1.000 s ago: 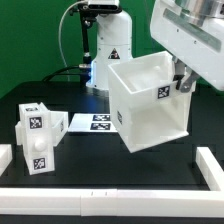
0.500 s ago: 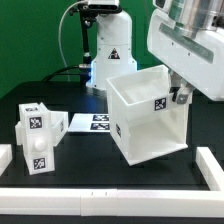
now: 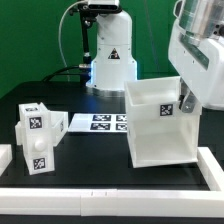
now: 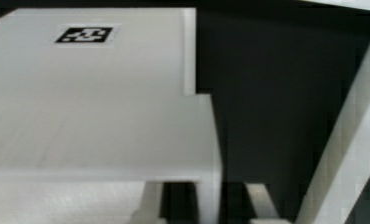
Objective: Assemble drawer
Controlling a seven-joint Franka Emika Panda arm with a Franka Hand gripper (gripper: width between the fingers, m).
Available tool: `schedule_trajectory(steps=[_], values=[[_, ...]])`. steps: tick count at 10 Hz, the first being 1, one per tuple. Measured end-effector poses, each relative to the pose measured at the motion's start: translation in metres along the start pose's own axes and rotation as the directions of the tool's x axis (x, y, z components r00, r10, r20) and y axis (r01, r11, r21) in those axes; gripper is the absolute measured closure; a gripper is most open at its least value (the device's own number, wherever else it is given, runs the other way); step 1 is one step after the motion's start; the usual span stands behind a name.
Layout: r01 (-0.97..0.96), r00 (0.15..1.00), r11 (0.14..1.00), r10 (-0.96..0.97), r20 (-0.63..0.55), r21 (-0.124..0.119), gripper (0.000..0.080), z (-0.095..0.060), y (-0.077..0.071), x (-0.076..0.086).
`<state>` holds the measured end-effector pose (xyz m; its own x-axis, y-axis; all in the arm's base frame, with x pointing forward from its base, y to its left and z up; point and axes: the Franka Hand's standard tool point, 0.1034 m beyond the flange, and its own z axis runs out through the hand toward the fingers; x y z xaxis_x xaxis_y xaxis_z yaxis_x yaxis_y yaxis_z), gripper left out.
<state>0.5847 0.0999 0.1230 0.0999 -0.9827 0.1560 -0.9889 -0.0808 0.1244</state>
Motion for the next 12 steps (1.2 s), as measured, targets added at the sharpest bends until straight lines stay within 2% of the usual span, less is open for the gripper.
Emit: schedule_trajectory(steps=[2,3,4,5,6,7,8,9,10,12], values=[[0.033,0.999,0.999,-0.033,0.006,0.009,0.0764,0.004,0.000,-0.006],[0.035,0.999,0.999,-0.036,0.014,0.007,0.0686,0.004,0.000,-0.008],[0.037,0.999,0.999,-0.037,0.024,0.005,0.0686,0.004,0.001,-0.010],[0.040,0.999,0.999,-0.040,0.031,0.004,0.0550,0.005,0.001,-0.012],[0.043,0.998,0.999,-0.043,0.039,0.002,0.0355,0.005,0.001,-0.013],[0.042,0.998,0.999,-0.042,0.048,0.001,0.0355,0.005,0.002,-0.015],[0.048,0.997,0.999,-0.048,0.054,0.000,0.0222,0.005,0.002,-0.016],[0.066,0.996,0.998,-0.066,0.061,0.002,0.0172,0.004,0.001,-0.017],[0.154,0.986,0.988,-0.154,0.064,0.013,0.0156,-0.005,-0.001,-0.017],[0.357,0.931,0.931,-0.361,0.061,0.074,0.0151,-0.030,-0.006,-0.006]])
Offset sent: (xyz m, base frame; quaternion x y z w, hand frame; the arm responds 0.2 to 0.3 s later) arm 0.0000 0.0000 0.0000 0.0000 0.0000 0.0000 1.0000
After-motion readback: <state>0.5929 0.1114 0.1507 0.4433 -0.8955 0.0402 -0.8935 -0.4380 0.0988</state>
